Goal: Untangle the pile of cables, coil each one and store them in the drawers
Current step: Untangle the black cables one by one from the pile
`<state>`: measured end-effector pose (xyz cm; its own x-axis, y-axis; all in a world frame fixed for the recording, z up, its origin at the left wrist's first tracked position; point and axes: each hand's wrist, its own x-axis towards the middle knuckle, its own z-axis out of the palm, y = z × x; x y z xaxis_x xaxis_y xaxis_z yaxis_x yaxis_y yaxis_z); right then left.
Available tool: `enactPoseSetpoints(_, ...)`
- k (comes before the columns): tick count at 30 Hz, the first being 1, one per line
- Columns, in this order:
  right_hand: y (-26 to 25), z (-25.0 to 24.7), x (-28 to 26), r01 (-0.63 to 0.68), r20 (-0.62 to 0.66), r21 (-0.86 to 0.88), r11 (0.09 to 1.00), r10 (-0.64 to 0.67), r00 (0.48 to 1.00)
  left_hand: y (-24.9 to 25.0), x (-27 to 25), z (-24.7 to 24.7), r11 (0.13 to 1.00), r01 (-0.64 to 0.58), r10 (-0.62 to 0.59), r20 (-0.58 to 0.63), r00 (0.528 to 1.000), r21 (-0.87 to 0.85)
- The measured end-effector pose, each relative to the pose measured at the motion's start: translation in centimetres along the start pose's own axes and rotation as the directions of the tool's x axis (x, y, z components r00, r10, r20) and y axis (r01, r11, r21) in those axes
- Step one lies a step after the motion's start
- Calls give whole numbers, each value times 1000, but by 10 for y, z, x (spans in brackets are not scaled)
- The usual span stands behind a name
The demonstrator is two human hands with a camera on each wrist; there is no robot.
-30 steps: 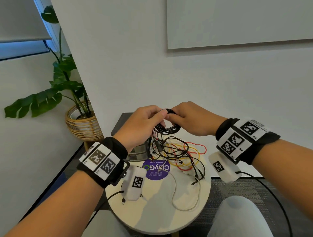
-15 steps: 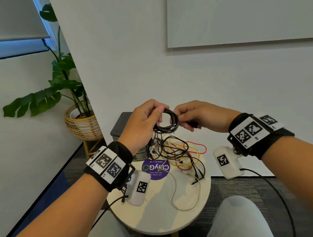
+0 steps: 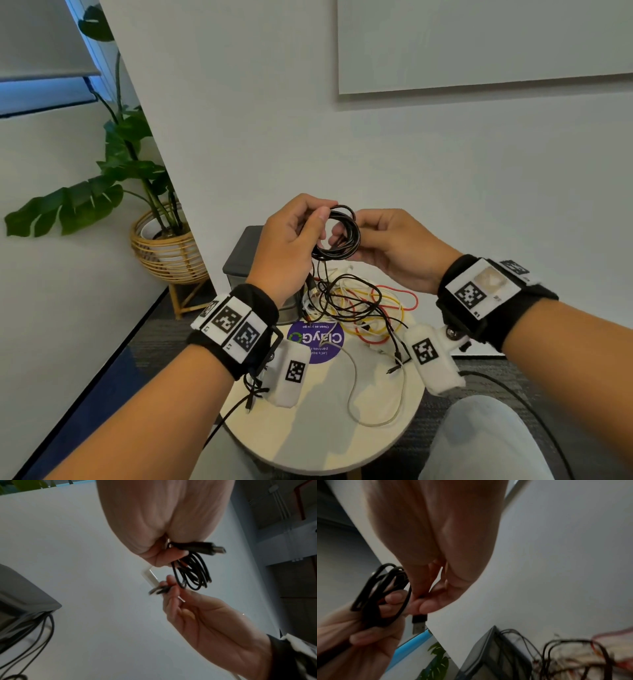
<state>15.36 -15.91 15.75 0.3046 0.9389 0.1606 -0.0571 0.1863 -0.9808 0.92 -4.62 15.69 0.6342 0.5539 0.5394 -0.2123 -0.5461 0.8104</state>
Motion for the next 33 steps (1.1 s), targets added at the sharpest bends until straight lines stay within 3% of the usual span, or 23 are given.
enactPoseSetpoints(3,1,4,4,-4,-47,226,974,15,999,-6,-1,-2,999,-41,41,-18,999,30)
enactPoseSetpoints(7,1,9,8,-12,-81,368,930,45,996,-7,-4,-1,992,-94,97,-25,995,84)
enactPoseSetpoints(13,4,19,8,-80,-71,341,937,110,991,-10,-5,-4,982,-126,131,-27,991,139)
enactPoseSetpoints(17,1,20,4,-199,77,338,920,184,980,-11,-3,-9,973,-137,147,-38,988,188)
enactPoseSetpoints(20,0,26,4,-139,62,13,990,138,989,-13,-2,-11,962,-147,158,-31,987,231)
enactPoseSetpoints(23,-1,30,7,-97,-29,-335,937,93,995,-19,-4,-14,948,-146,163,-38,986,283)
enactPoseSetpoints(25,-3,29,7,-106,-49,-447,888,94,994,-21,-5,-15,937,-146,169,-46,985,316)
enactPoseSetpoints(29,-9,19,3,-117,29,-568,815,162,986,-24,-4,-23,935,-115,147,-70,987,335)
enactPoseSetpoints(33,-15,10,3,-91,26,-752,653,167,986,-25,-1,-29,941,-73,109,-89,990,330)
